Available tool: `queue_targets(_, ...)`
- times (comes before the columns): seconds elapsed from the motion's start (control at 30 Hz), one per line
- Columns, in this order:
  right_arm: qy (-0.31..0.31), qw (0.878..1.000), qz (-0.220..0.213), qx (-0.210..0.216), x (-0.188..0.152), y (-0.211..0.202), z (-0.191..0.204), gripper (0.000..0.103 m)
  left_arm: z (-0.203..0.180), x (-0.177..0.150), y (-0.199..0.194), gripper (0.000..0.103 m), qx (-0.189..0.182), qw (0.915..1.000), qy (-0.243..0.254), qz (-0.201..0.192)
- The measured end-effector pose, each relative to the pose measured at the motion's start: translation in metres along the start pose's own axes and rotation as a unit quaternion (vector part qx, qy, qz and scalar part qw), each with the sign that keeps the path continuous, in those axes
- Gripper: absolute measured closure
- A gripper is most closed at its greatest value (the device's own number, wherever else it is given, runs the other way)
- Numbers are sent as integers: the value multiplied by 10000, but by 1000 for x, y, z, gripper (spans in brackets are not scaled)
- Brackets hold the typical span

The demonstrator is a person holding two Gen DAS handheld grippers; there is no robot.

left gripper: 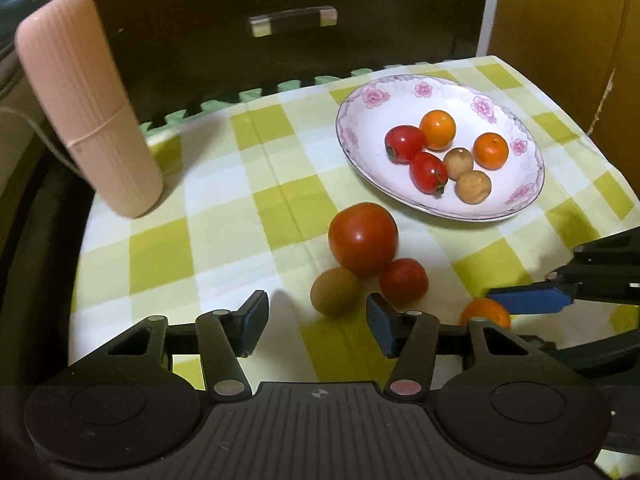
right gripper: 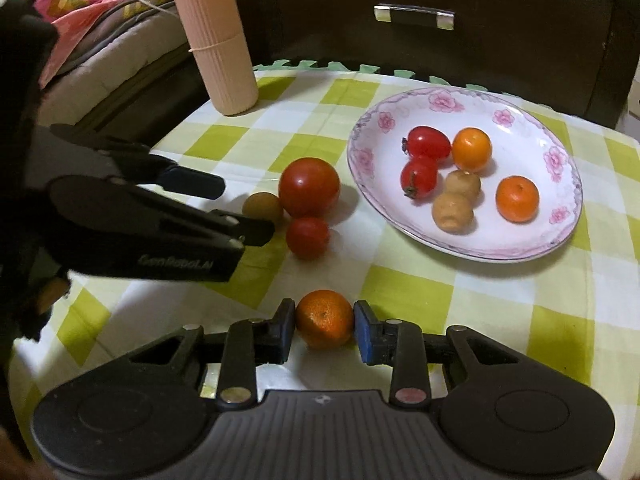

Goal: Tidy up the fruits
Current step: 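Hold the mandarin in the right gripper while the left gripper approaches a brown fruit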

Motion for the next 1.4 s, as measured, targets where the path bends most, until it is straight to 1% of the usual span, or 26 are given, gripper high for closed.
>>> queue_targets(0.1,40,10000,0,15,0,0,0,72,-3,2,7,43,-125,9999,71,3)
queue_targets(0.17,41,10000,-1,14,1,0,1,72,-6,2,10,48,-112,9998,164,23)
queue_targets(0.23,62,10000,-3,21,1,0,0,72,-7,2,13,51,-149,9997,170,28)
queue_targets(0.33,60,10000,-1,23,2,0,0,72,-9,1,12,60,-208,9997,139,43)
queue_targets(0.43,45,10000,-1,-34,1,0,0,72,-11,0,9,66,-138,9998,158,55)
queue_targets(0.63,146,9997,37,-194,0,-4,-8,72,-17,-10,0,69,-223,9996,68,138)
queue_targets(0.77,150,9994,37,-294,-3,-11,-12,72,-22,-15,-8,69,-307,9994,11,173)
queue_targets(0.9,170,9991,69,-376,-8,-18,-15,72,-25,-21,-15,69,-289,9994,-17,207)
queue_targets(0.97,193,9990,70,-399,-10,-22,-17,72,-23,-20,-18,65,-268,9994,-101,197)
queue_targets(1.03,225,9989,65,-403,-11,-26,-18,72,-16,-16,-18,64,-201,9996,-176,107)
queue_targets(1.07,240,9989,66,-391,-12,-28,-18,72,-14,-14,-16,58,-162,9997,-185,77)
queue_targets(1.17,270,9989,77,-382,-14,-30,-17,72,-11,-7,-7,49,-148,9999,-69,24)
queue_targets(1.3,335,9987,104,-381,-14,-28,-20,72,-15,-4,9,47,-122,9998,159,69)
queue_targets(1.33,349,9986,118,-377,-15,-27,-21,72,-15,-1,10,47,-122,9998,156,8)
queue_targets(1.4,382,9985,126,-366,-15,-26,-23,72,-14,0,12,49,-183,9998,76,12)
Point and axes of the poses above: each gripper's, at about its wrist camera, not at the fingertips, and y roughly the way its jaws point, z to its left, x to its top, the point moved 6 cm from there along y, roughly the way its jaws point, and after that the axes turned 3 degrees about y, right-handed, at the moved point
